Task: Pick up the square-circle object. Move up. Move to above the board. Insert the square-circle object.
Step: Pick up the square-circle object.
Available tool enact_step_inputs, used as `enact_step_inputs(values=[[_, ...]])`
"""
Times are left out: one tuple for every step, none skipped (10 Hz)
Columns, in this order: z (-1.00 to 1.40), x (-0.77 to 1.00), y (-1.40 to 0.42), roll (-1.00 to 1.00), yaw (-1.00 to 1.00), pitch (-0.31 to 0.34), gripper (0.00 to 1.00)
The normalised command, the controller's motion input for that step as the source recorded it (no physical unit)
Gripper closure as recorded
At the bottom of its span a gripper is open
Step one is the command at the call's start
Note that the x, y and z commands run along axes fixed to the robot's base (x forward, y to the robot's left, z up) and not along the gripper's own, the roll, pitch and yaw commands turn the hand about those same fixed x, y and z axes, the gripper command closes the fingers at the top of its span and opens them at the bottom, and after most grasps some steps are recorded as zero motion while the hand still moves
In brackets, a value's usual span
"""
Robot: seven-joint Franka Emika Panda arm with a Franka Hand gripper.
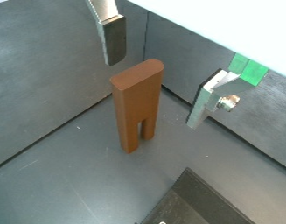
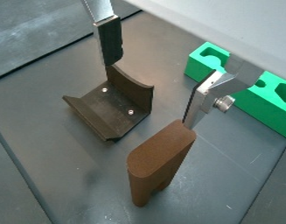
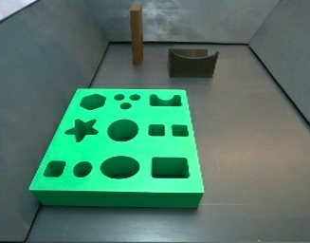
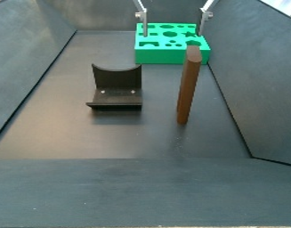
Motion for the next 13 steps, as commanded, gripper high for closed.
enact_step_inputs(values=[[-0.07, -0.27, 0.10, 0.00, 0.00, -0.066, 0.00], [-0.31, -0.33, 0.37, -0.04, 0.00, -0.067, 0.00], [-0.29, -0.29, 0.35, -0.02, 0.00, -0.026, 0.00], [-0.28, -0.23, 0.29, -0.03, 0.00, -0.019, 0.00], [-0.54, -0.02, 0.14, -0.09, 0.00, -0.077, 0.00], [-0.77, -0.04, 0.09, -0.14, 0.00, -0.146, 0.00], [-0.78, 0.00, 0.13, -0.16, -0.01, -0.116, 0.00], [-0.79, 0.00, 0.20, -0.17, -0.02, -0.070, 0.00], [-0.75, 0.00, 0.17, -0.19, -0.02, -0.074, 0.00], [-0.22, 0.00, 0.01, -0.09, -0.01, -0.067, 0.00], [-0.09, 0.00, 0.00, -0.01, 0.00, -0.071, 0.00], [-0.04, -0.04, -0.07, -0.02, -0.03, -0.064, 0.00], [0.00, -0.03, 0.00, 0.00, 0.00, 0.000, 0.00]])
